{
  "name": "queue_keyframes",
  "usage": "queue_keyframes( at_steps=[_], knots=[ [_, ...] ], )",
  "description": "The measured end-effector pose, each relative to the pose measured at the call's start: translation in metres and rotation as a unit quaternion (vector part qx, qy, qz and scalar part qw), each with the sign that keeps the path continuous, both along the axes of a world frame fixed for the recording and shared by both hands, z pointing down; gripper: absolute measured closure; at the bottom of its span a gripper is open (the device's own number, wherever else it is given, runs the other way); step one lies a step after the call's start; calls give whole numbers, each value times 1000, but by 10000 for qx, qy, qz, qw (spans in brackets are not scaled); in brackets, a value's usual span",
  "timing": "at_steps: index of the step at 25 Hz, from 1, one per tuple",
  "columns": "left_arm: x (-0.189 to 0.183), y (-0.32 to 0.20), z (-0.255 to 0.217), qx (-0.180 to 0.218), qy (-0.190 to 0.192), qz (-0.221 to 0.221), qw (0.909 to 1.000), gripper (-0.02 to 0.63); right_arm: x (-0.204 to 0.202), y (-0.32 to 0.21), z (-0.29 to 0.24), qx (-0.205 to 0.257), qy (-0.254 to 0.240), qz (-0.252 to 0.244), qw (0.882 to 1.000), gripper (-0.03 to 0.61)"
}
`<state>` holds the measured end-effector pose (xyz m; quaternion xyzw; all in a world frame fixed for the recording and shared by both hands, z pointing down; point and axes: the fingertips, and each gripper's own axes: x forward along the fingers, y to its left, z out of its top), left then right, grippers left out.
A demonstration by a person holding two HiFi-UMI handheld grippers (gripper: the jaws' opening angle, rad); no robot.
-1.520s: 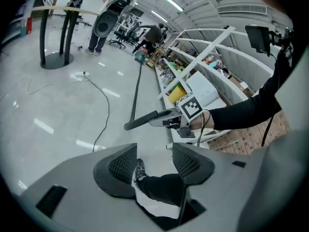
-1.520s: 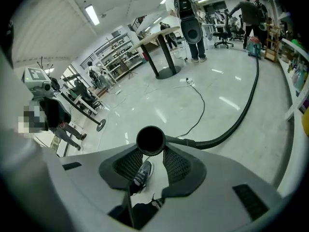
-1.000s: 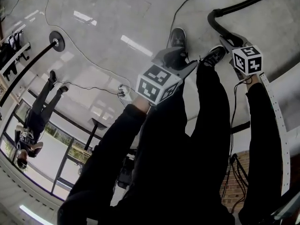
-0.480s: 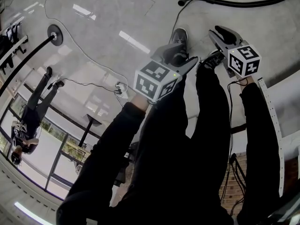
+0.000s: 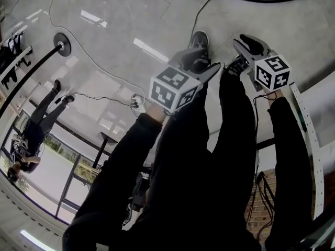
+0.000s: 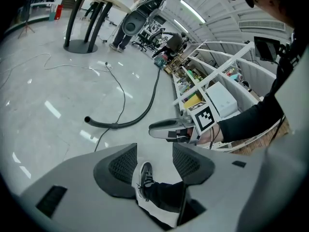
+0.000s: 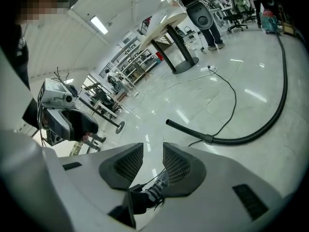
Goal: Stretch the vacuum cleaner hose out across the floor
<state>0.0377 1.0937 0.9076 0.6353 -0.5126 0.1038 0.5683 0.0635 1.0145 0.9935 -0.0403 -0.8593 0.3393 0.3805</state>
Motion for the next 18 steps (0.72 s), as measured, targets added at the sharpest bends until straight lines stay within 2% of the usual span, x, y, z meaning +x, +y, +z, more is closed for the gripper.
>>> queue_keyframes(
  at_steps=[8, 12, 15, 18],
  knots=[
    [11, -2, -38, 83, -96, 203, 9997, 373, 21, 19, -55, 101, 84, 65, 9999, 454],
    [15, -13, -74, 233, -253, 341, 9988, 373, 30, 26, -108, 321, -95, -126, 9994, 457],
    [24, -7, -111, 222, -355, 484, 9980, 373, 42, 33, -159, 430, -145, -118, 9989, 484],
    [31, -4, -157, 311, -571, 716, 9953, 373, 53, 23, -214, 869, -65, 12, 9962, 495]
  ],
)
